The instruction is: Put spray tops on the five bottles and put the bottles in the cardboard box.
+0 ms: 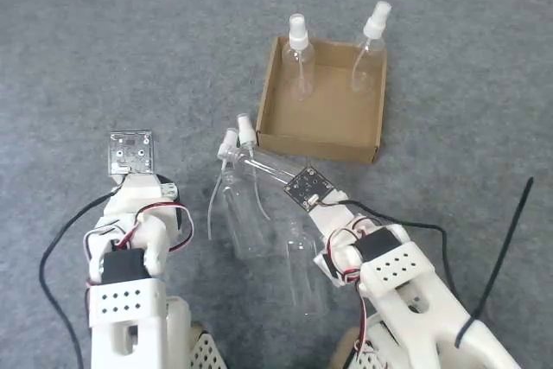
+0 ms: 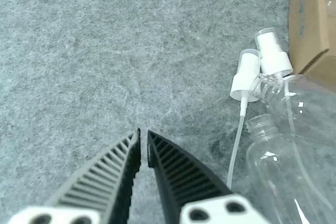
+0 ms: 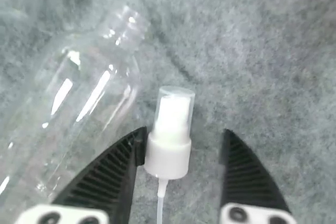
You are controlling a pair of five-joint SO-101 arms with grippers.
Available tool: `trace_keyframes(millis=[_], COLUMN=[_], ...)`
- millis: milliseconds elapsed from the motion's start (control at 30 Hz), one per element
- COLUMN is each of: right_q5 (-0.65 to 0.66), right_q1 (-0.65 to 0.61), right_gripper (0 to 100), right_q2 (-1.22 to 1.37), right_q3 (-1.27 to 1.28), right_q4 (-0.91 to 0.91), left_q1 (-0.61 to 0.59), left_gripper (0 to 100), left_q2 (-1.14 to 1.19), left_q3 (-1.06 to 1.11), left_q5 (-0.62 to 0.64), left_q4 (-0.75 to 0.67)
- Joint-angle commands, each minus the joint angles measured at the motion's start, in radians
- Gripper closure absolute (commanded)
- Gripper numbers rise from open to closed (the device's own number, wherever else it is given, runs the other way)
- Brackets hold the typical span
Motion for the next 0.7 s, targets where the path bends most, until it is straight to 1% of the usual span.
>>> trace_keyframes(millis=[0, 100, 167, 300, 400, 467, 567, 667], right_q5=[-0.005, -0.003, -0.003, -0.003, -0.003, -0.009, -0.028, -0.124], right_q1=[0.005, 0.012, 0.053, 0.137, 0.163, 0.156, 0.111, 0.053], right_gripper=[91.2, 95.2, 95.8, 96.1, 96.1, 96.1, 96.1, 96.1], right_q2=[-0.008, -0.010, -0.010, -0.010, -0.008, 0.002, 0.004, 0.022], right_q3=[-0.003, -0.018, -0.071, -0.238, -0.400, -0.520, -0.672, -0.783], right_q4=[-0.033, -0.027, 0.024, 0.139, 0.231, 0.288, 0.337, 0.344], left_q1=[-0.005, -0.003, -0.003, -0.003, -0.008, -0.008, -0.006, -0.003], left_gripper=[99, 99, 99, 99, 99, 99, 99, 99], left_q2=[-0.008, -0.008, -0.008, -0.008, -0.008, -0.008, -0.008, -0.008], left_q3=[-0.008, -0.008, -0.008, -0.008, -0.008, -0.008, -0.008, -0.008], left_q5=[0.002, 0.002, 0.002, 0.002, 0.002, 0.002, 0.002, 0.002], left_q4=[-0.023, -0.023, -0.023, -0.023, -0.025, -0.025, -0.025, -0.025])
